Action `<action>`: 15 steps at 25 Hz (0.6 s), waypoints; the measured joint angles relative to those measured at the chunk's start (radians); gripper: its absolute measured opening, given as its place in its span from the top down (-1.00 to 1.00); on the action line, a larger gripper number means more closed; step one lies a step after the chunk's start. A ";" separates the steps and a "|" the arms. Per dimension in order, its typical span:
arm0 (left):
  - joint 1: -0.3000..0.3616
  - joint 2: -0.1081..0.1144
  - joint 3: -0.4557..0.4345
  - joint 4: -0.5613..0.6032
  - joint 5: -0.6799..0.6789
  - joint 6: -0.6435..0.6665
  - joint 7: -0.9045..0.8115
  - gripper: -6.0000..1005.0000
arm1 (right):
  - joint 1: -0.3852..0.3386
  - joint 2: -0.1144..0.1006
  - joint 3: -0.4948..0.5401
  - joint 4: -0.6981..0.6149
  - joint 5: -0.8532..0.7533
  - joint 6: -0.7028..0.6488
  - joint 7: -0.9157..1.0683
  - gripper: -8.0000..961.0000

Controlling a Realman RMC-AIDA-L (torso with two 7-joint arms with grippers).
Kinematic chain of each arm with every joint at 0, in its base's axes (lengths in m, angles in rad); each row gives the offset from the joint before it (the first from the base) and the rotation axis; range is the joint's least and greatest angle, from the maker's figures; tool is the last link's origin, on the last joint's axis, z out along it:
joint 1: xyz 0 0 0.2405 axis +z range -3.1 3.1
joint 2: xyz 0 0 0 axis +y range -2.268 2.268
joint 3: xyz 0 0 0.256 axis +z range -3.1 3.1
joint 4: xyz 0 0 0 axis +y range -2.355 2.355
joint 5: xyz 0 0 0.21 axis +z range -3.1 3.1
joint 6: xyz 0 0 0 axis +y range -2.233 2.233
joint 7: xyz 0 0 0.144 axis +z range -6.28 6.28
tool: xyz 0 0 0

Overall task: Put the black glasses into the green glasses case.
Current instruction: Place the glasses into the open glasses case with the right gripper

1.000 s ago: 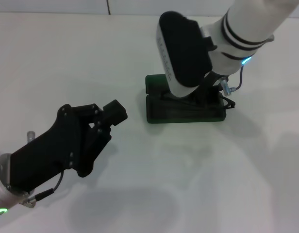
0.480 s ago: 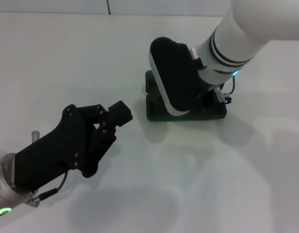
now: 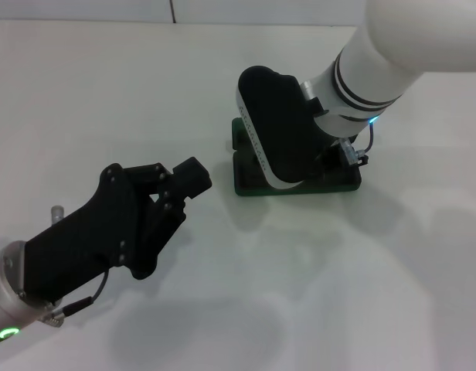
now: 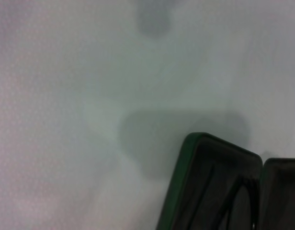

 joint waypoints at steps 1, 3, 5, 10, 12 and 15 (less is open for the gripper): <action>0.000 0.000 0.000 0.000 0.000 0.000 0.000 0.92 | 0.000 0.000 0.000 -0.001 0.000 0.000 0.000 0.79; 0.000 0.000 -0.001 0.000 0.000 0.000 0.000 0.92 | 0.000 0.000 -0.001 -0.004 0.000 0.000 0.000 0.78; 0.000 0.000 0.000 0.000 0.000 0.000 0.000 0.92 | 0.000 0.000 -0.001 -0.008 -0.001 0.001 0.000 0.78; 0.001 0.000 0.002 0.000 0.000 0.000 0.000 0.92 | 0.003 0.000 -0.001 -0.012 -0.001 -0.002 0.002 0.77; 0.002 0.000 0.002 0.000 0.000 0.000 0.000 0.92 | 0.003 0.000 -0.001 -0.012 -0.001 -0.003 0.005 0.76; 0.004 0.000 -0.001 0.000 -0.003 0.000 0.000 0.92 | 0.003 0.000 -0.001 -0.016 -0.014 -0.003 0.010 0.76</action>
